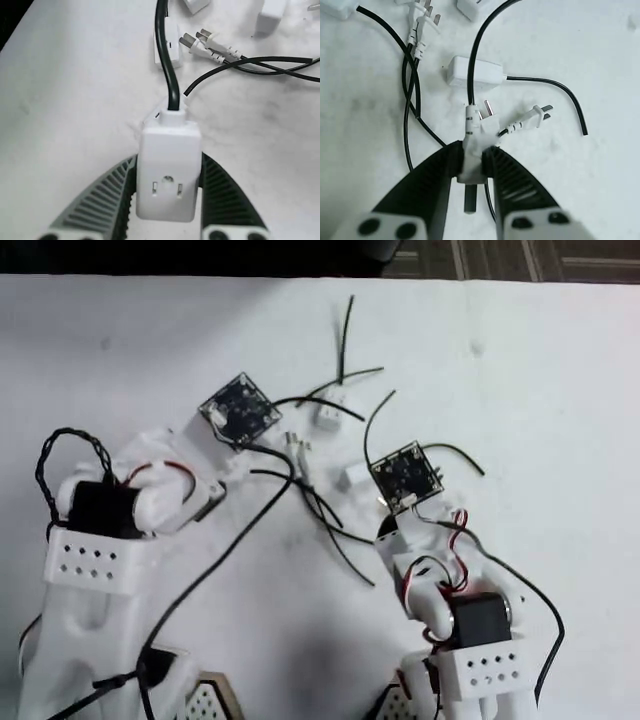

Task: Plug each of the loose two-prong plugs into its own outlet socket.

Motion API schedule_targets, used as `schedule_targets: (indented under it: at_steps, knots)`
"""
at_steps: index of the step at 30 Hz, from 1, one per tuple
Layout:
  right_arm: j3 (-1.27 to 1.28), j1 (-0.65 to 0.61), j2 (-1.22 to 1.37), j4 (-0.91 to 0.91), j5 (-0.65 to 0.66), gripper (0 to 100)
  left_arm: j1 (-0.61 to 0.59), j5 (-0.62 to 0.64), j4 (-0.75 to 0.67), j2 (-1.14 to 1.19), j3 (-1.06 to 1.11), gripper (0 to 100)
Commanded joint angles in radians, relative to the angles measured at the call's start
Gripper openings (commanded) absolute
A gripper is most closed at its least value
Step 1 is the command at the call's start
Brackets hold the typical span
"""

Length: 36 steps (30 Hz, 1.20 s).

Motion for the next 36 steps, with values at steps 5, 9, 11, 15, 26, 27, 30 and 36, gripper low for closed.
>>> schedule_targets:
  at_steps: [5,9,11,15,26,27,30,36]
  knots:
    - [-0.006,0.005,-0.015,-0.018,-0.002,1.8,0.007,0.123,0.009,-0.148,-0.003,24]
    - [-0.006,0.007,-0.015,-0.018,-0.002,1.8,0.007,0.13,0.012,-0.166,-0.003,25]
    - [-0.006,0.007,-0.015,-0.018,-0.002,1.8,0.007,0.13,0.012,-0.168,-0.003,25]
    - [-0.006,0.007,-0.015,-0.018,-0.002,1.8,0.007,0.124,-0.003,-0.168,0.048,25]
    - [-0.006,0.005,-0.015,-0.016,-0.002,1.8,-0.038,-0.098,-0.158,-0.168,0.48,25]
    - [-0.006,0.004,-0.015,-0.016,-0.002,1.8,-0.042,-0.115,-0.158,-0.168,0.502,25]
    - [-0.006,0.004,-0.015,-0.016,-0.002,1.8,-0.061,-0.13,-0.164,-0.166,0.542,25]
    - [-0.006,0.002,-0.015,-0.016,-0.002,1.8,-0.059,-0.124,-0.235,-0.16,0.614,25]
